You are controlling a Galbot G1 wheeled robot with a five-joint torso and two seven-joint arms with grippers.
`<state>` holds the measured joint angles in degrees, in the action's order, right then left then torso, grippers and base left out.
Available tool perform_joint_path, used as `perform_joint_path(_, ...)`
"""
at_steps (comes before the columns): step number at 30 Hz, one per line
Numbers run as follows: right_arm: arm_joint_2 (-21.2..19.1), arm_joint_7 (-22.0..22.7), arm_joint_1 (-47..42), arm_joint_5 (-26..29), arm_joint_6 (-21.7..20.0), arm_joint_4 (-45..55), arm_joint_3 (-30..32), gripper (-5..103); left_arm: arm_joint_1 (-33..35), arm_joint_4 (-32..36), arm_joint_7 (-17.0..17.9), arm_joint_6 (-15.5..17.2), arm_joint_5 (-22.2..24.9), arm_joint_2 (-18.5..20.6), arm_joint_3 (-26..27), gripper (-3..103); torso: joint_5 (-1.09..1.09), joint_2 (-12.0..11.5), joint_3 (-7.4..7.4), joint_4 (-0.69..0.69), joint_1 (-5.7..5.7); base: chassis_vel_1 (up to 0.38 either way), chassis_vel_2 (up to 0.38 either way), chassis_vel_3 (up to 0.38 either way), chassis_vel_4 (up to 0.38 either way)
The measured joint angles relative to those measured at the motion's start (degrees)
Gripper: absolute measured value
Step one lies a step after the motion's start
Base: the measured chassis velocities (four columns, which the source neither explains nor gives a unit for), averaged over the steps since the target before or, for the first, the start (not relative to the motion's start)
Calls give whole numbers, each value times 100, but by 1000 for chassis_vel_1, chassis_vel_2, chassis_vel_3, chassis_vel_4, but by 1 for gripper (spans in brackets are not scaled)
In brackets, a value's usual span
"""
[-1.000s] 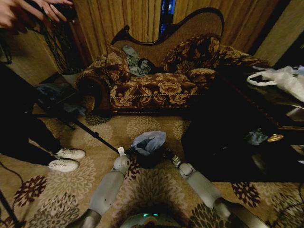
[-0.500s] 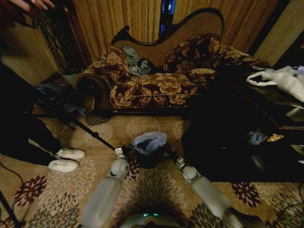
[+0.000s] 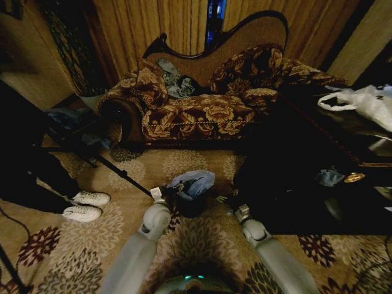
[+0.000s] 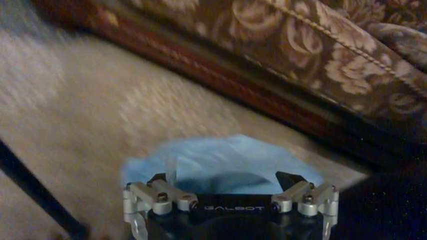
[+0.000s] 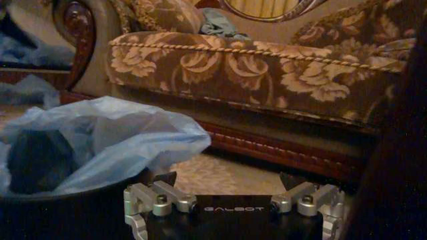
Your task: Place a garbage bag over the trash bin.
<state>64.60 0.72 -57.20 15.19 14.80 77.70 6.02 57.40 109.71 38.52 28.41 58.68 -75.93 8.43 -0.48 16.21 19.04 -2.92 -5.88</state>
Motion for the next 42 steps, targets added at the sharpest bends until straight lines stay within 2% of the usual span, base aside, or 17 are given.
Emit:
perform_joint_path(2, 47, 1, -19, -81, 65, -100, 120, 100, -271, -163, 381, 107, 794, -146, -72, 100, 0, 0, 0, 0, 0, 0, 0, 0, 0)
perform_joint_path(3, 47, 1, -19, -81, 65, -100, 120, 100, -271, -163, 381, 107, 794, -146, -72, 100, 0, 0, 0, 0, 0, 0, 0, 0, 0)
perform_joint_path(4, 62, 1, -17, -90, 79, -134, 132, 100, -338, -229, 544, 121, 1025, -193, -90, 100, -1, 0, 0, -1, 0, 0, 0, 0, 0)
perform_joint_path(7, 93, 0, 48, -95, 107, -292, 99, 100, -531, -390, 1346, 59, 1834, -336, -101, 100, 0, -1, 0, 1, 0, 0, 0, 0, 0)
perform_joint_path(8, 93, 0, 48, -95, 107, -292, 99, 100, -531, -390, 1346, 59, 1834, -336, -101, 100, 0, -1, 0, 1, 0, 0, 0, 0, 0)
perform_joint_path(12, 119, -20, 134, -89, 159, -479, 77, 100, -779, -768, 2000, -190, 2428, -401, -62, 100, -1, -1, 0, 1, 0, 0, 0, 0, 0)
perform_joint_path(17, 160, -20, 223, -82, 197, -626, 53, 100, -1111, -1395, 2316, -421, 2712, -535, -13, 100, -2, -1, 0, 1, 0, 0, 0, 0, 0)
perform_joint_path(21, 176, -23, 282, -74, 223, -725, 22, 100, -1234, -1645, 2222, -443, 2746, -587, -18, 100, -1, -1, 0, 0, 0, 0, 0, 0, 0)
perform_joint_path(30, 175, -20, 414, -28, 226, -806, -94, 100, -1276, -1752, 2071, -396, 2854, -634, -34, 100, -1, -1, 0, 1, 0, 0, 0, 0, 0)
perform_joint_path(42, 183, 43, 598, -16, 150, -933, -401, 100, -1209, -1667, 2338, -464, 3114, -659, -22, 100, -1, -1, 0, 1, 0, 0, 0, 0, 0)
